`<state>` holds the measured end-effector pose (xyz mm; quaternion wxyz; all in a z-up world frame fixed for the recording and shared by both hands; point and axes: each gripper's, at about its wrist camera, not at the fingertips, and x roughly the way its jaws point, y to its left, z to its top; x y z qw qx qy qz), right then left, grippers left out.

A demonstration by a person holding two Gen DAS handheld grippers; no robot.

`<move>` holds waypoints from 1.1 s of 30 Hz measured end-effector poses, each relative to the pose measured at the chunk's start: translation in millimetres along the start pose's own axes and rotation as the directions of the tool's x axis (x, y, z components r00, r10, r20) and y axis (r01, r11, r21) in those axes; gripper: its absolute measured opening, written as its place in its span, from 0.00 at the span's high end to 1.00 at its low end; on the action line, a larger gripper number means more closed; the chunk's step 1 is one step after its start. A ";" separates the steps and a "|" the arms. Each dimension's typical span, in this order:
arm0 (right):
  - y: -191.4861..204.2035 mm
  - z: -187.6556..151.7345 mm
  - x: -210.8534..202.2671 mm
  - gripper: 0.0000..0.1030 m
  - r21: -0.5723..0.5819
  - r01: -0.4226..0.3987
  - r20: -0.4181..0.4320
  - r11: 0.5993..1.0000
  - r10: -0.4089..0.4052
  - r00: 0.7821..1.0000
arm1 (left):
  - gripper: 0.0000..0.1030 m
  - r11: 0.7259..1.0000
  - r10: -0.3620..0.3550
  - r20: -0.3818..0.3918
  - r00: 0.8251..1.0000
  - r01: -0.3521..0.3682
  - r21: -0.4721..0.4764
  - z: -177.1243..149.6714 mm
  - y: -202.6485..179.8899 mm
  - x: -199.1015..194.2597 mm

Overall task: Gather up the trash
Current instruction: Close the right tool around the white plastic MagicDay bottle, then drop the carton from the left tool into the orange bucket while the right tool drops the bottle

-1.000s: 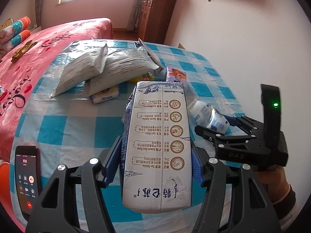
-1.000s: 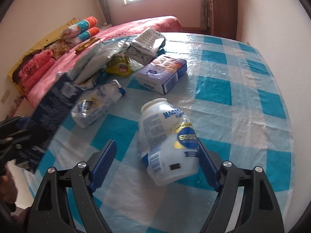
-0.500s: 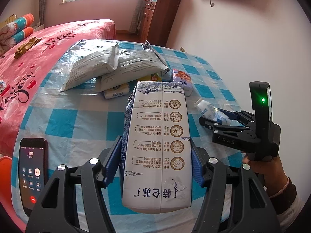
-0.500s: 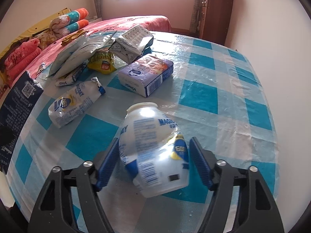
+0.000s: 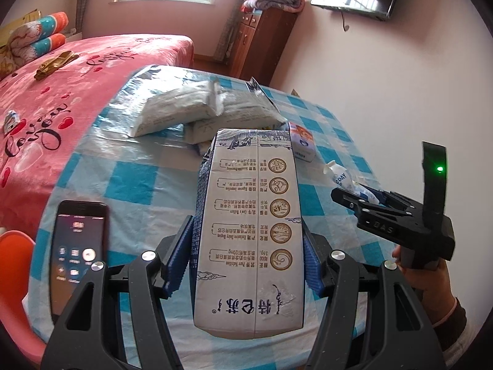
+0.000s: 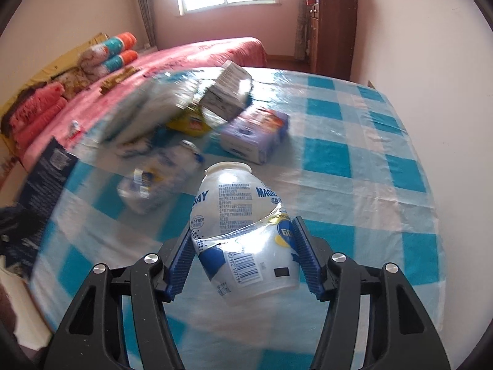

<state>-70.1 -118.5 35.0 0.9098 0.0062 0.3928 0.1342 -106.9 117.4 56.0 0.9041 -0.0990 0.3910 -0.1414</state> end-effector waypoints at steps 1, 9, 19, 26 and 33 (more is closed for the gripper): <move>6.0 1.4 -3.4 0.40 0.001 -0.022 0.004 1.000 0.022 1.000 | 0.39 1.000 0.000 0.011 1.000 0.000 -0.008 -0.3 4.6 -5.6; 102.3 23.5 -19.5 0.40 -0.105 -0.240 -0.012 0.965 0.240 0.971 | 0.39 0.994 0.061 0.099 0.993 -0.051 -0.091 -7.6 53.3 -56.0; 282.2 35.2 -3.3 0.40 -0.344 -0.497 -0.170 0.797 0.468 0.867 | 0.39 0.916 0.316 0.146 0.938 -0.261 -0.305 -43.9 166.4 -126.6; 374.3 23.9 32.3 0.40 -0.414 -0.585 -0.301 0.697 0.502 0.811 | 0.39 0.813 0.441 0.065 0.895 -0.368 -0.451 -89.1 240.4 -136.3; 428.2 7.6 66.5 0.34 -0.435 -0.613 -0.381 0.660 0.483 0.789 | 0.38 0.736 0.478 -0.022 0.878 -0.414 -0.536 -128.0 285.4 -124.0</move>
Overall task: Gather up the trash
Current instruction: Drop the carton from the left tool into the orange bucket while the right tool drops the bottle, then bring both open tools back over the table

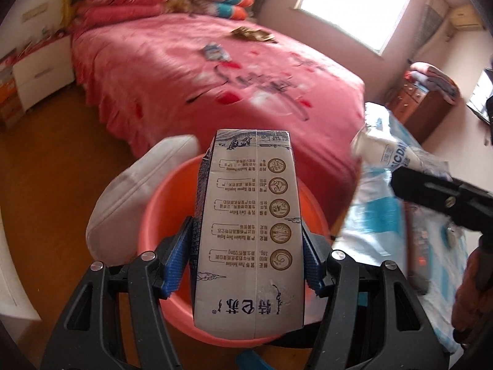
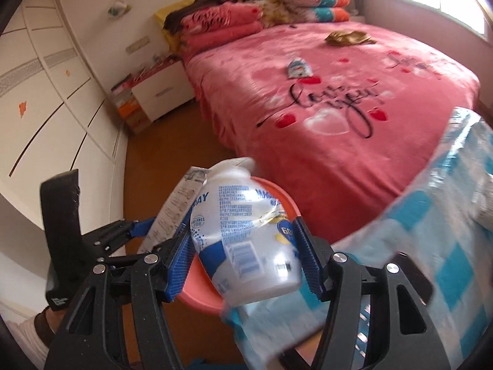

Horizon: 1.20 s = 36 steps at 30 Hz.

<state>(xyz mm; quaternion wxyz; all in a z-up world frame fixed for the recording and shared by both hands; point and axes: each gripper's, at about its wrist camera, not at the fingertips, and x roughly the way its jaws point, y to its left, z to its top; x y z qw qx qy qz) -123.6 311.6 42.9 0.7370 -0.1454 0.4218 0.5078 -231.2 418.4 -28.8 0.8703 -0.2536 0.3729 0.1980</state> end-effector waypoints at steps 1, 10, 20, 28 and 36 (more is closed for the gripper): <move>-1.8 1.7 4.2 0.31 0.004 -0.009 -0.002 1.000 0.009 1.000 | 0.37 1.000 0.012 -0.010 1.000 -0.013 -0.007 -2.5 3.6 4.6; -37.9 -7.6 -31.0 0.12 0.160 -0.117 0.133 0.980 0.096 0.987 | 0.22 0.997 0.076 0.053 0.996 -0.075 -0.019 -10.4 13.3 -2.6; -90.3 -52.2 -104.9 0.08 0.275 -0.160 0.330 0.948 0.063 0.942 | 0.22 1.000 0.009 0.181 0.983 -0.009 -0.002 -3.9 -15.4 -32.8; -125.1 -85.6 -147.7 0.05 0.312 -0.159 0.441 0.937 0.005 0.897 | 0.22 0.988 0.023 0.193 0.981 -0.052 0.148 6.1 -85.6 -50.1; -165.8 -117.0 -184.8 0.05 0.374 -0.159 0.503 0.914 -0.056 0.863 | 0.22 0.960 -0.070 0.161 0.985 0.023 0.280 2.1 -149.5 -55.5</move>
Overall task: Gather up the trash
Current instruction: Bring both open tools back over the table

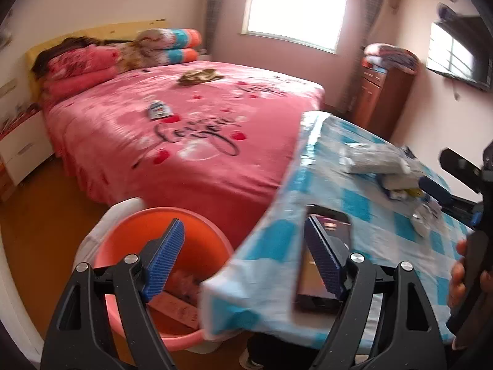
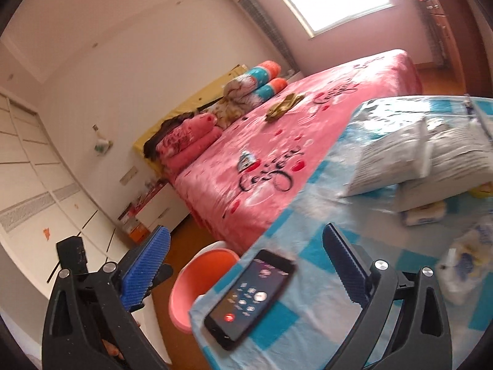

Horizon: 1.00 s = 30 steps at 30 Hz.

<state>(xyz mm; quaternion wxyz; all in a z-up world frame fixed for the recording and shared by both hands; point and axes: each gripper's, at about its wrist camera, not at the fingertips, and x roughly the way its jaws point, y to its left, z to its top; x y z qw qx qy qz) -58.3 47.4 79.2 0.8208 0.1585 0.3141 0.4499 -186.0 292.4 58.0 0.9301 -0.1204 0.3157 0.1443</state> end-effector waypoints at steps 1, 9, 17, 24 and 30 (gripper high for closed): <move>-7.5 1.6 -5.6 0.05 0.020 0.004 0.012 1.000 -0.004 1.000 | 0.22 1.000 -0.014 -0.002 1.000 0.014 0.023 1.3 -10.9 0.4; -60.0 6.6 -45.3 0.05 0.129 0.062 0.054 0.990 -0.070 0.996 | 0.22 0.989 -0.092 -0.017 0.996 0.093 0.116 6.3 -67.6 3.7; -119.6 10.3 -87.7 0.05 0.219 0.198 0.081 0.955 -0.220 0.972 | 0.22 0.967 -0.208 -0.068 0.976 0.215 0.134 20.9 -126.5 18.8; -175.5 9.5 -121.9 0.05 0.339 0.275 0.092 0.900 -0.323 0.942 | 0.22 0.931 -0.282 -0.149 0.948 0.308 0.196 19.0 -194.3 50.9; -206.2 6.6 -136.0 0.05 0.385 0.321 0.085 0.865 -0.379 0.921 | 0.22 0.900 -0.325 -0.230 0.917 0.375 0.221 20.2 -239.6 93.1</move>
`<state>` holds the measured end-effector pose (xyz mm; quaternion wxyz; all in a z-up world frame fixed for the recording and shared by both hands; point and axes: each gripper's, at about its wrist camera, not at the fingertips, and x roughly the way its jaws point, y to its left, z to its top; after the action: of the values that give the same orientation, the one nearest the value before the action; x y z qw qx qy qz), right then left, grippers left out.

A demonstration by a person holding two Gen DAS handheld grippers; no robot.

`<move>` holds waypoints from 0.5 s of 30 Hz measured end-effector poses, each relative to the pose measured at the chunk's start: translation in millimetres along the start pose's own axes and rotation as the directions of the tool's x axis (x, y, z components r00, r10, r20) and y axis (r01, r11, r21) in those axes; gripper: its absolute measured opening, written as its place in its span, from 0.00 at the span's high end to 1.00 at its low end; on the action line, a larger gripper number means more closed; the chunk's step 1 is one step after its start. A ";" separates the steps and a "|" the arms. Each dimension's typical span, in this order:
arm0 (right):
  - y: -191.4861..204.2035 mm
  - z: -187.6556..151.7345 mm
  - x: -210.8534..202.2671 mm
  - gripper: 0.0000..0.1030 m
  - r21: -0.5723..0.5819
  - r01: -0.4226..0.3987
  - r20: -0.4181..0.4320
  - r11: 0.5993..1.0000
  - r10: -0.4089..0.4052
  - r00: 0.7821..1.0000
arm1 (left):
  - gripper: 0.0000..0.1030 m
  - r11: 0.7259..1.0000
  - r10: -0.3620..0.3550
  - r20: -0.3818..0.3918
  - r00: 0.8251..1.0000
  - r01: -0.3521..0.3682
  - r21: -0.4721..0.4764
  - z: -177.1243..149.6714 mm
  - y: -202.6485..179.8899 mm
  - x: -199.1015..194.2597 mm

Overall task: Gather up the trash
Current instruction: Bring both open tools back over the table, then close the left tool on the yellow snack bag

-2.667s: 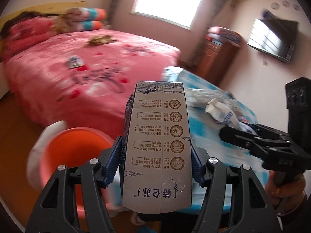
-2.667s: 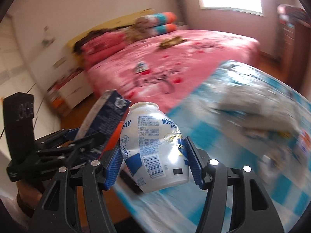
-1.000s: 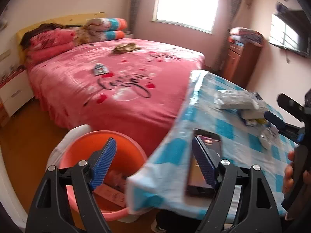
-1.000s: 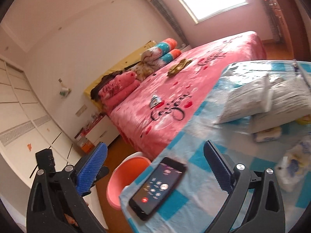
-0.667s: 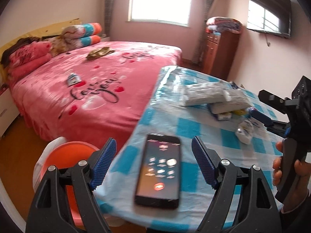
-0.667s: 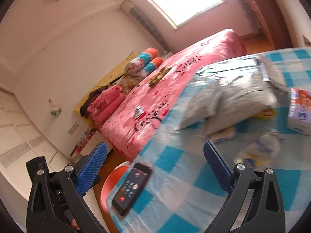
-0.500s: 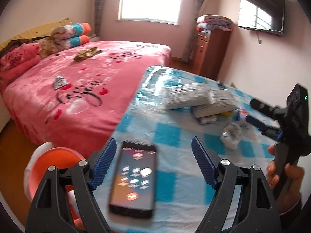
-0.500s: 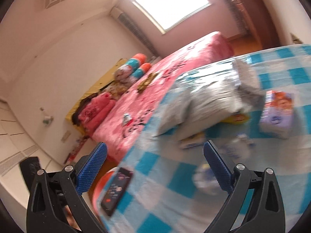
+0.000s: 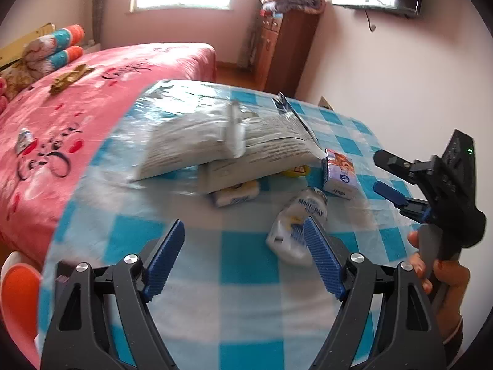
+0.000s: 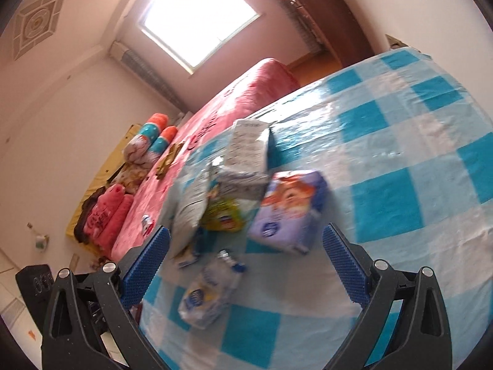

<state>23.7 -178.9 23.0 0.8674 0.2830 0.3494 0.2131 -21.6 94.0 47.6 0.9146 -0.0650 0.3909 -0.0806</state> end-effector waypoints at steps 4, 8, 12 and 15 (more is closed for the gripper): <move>-9.4 8.0 0.2 0.05 0.020 -0.006 0.005 1.000 0.006 1.000 | 0.22 1.000 0.002 -0.052 0.999 -0.002 0.012 14.2 -2.7 40.8; -18.3 11.0 -0.2 0.05 0.028 -0.007 0.008 1.000 0.006 1.000 | 0.22 0.997 0.077 -0.083 0.994 -0.075 0.033 25.2 -4.8 72.5; -17.8 10.7 2.3 0.05 0.023 -0.007 -0.003 1.000 0.007 1.000 | 0.23 0.992 0.123 -0.087 0.989 -0.124 -0.007 31.6 0.3 83.8; -17.4 9.9 7.5 0.05 0.017 -0.017 -0.019 1.000 0.017 1.000 | 0.31 0.983 0.183 -0.085 0.979 -0.183 0.008 32.6 -3.0 88.8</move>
<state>38.9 -191.0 14.0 0.8598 0.2914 0.3570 0.2201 62.3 75.3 7.9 0.9006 -0.0253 0.4340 0.0012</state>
